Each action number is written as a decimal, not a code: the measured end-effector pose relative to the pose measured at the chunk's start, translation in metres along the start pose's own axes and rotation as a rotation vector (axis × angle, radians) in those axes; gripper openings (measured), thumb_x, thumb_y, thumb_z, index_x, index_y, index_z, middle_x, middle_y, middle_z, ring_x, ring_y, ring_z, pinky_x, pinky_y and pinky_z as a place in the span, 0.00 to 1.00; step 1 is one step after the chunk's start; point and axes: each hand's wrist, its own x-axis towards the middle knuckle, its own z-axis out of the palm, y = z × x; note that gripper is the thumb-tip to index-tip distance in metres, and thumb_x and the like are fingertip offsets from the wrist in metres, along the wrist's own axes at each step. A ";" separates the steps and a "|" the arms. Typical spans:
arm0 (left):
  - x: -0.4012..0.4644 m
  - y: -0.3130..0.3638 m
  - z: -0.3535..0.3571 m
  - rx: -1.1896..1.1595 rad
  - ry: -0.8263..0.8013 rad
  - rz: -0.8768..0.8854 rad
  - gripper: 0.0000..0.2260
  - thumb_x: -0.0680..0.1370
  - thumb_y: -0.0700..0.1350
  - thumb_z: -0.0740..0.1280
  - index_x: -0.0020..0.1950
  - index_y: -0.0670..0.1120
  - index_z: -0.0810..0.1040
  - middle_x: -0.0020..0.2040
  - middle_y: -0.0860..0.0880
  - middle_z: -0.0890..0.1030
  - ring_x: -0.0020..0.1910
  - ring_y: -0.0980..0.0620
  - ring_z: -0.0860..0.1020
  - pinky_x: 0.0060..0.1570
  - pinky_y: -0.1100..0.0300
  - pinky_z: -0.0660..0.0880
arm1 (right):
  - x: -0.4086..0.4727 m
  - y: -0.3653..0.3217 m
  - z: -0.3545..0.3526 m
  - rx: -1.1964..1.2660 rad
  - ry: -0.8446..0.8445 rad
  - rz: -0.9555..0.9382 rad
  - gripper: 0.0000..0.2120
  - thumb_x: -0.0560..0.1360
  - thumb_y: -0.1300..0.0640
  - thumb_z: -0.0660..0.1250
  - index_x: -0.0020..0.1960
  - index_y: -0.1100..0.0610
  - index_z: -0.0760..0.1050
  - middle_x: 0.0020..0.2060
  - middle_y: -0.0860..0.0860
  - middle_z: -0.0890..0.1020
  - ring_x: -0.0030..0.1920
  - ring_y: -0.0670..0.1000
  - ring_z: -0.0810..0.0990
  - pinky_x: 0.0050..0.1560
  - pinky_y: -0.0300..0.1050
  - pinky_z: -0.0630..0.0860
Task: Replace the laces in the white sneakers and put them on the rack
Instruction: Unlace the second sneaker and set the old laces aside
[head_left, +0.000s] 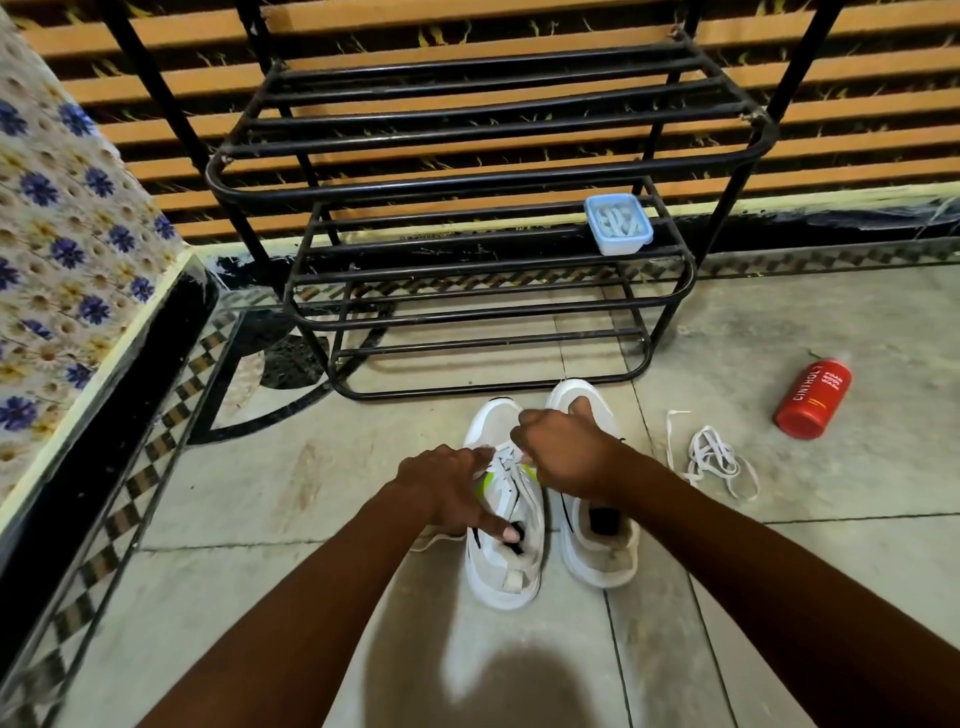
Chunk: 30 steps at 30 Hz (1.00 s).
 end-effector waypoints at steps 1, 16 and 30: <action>0.000 0.000 0.000 0.001 0.000 -0.002 0.60 0.55 0.82 0.71 0.82 0.64 0.54 0.77 0.51 0.70 0.75 0.45 0.68 0.66 0.48 0.70 | 0.003 0.004 0.004 0.151 0.040 0.014 0.08 0.75 0.61 0.63 0.41 0.49 0.69 0.47 0.46 0.70 0.55 0.55 0.75 0.47 0.50 0.62; 0.000 -0.002 0.001 -0.043 0.006 -0.004 0.61 0.53 0.82 0.71 0.82 0.65 0.56 0.76 0.51 0.72 0.74 0.45 0.69 0.65 0.49 0.71 | -0.005 0.020 0.004 0.449 0.216 -0.100 0.11 0.74 0.67 0.63 0.46 0.54 0.64 0.38 0.48 0.72 0.38 0.51 0.70 0.40 0.46 0.68; 0.005 -0.005 0.004 -0.052 0.011 0.001 0.61 0.52 0.82 0.71 0.82 0.65 0.55 0.75 0.51 0.72 0.74 0.46 0.68 0.63 0.49 0.70 | -0.008 0.018 0.020 0.248 0.171 -0.038 0.08 0.72 0.50 0.65 0.37 0.52 0.74 0.34 0.48 0.78 0.44 0.53 0.77 0.39 0.45 0.72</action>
